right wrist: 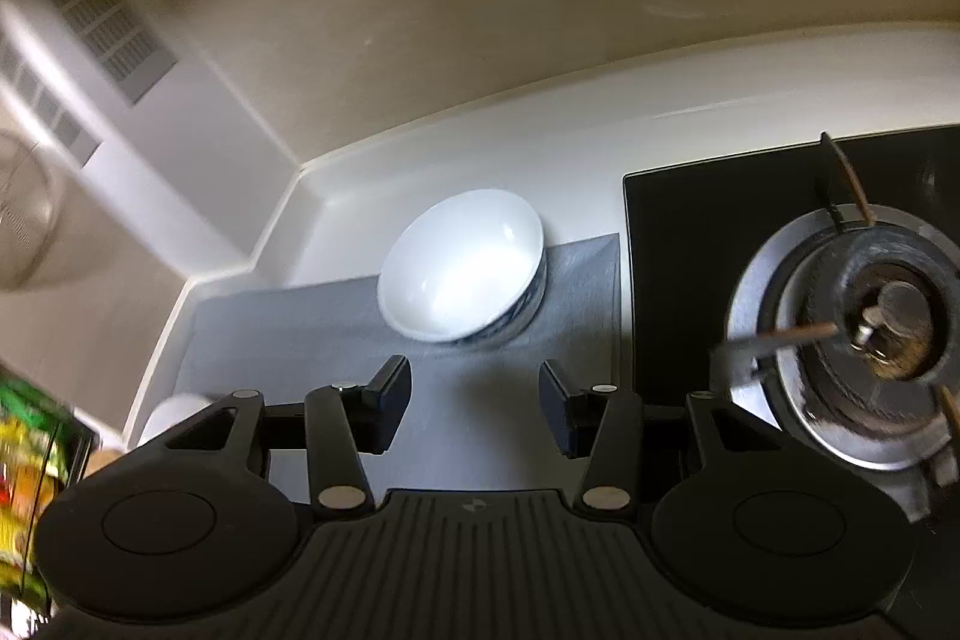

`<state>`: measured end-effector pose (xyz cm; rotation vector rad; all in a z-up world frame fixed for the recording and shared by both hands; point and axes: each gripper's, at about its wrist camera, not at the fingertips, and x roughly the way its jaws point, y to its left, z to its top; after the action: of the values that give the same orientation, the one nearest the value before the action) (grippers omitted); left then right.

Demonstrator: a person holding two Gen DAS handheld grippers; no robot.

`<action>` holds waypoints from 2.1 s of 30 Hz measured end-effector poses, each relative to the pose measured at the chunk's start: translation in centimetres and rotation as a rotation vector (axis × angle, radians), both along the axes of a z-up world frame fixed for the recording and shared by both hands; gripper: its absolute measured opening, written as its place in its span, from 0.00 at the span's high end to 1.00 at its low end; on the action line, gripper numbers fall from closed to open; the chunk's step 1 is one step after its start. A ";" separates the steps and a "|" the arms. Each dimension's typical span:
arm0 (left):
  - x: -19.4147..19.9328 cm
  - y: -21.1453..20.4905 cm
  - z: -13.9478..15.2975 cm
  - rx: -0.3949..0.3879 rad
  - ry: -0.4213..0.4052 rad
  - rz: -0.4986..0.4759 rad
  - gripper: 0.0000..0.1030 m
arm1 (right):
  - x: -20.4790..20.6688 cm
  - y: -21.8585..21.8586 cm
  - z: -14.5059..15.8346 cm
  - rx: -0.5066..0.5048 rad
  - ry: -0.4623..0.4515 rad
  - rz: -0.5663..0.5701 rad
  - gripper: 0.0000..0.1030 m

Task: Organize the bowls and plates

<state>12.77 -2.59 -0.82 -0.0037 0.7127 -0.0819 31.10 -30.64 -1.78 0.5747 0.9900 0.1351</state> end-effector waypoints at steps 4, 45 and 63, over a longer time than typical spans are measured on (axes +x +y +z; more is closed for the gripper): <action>-0.3 0.9 0.2 0.003 -0.006 0.022 0.72 | 1.4 0.3 -1.2 0.016 0.024 -0.025 0.51; 2.9 3.3 -0.7 -0.042 -0.001 -0.009 0.66 | 7.2 6.8 -4.8 -0.093 0.220 0.351 0.86; 16.8 1.0 -4.6 -0.028 0.110 0.042 0.46 | 4.9 8.1 -3.5 -0.179 0.140 0.388 0.84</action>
<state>29.57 -1.56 -5.41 -0.0501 0.8205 -0.0516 36.00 -22.52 -5.29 0.2250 1.2297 0.3503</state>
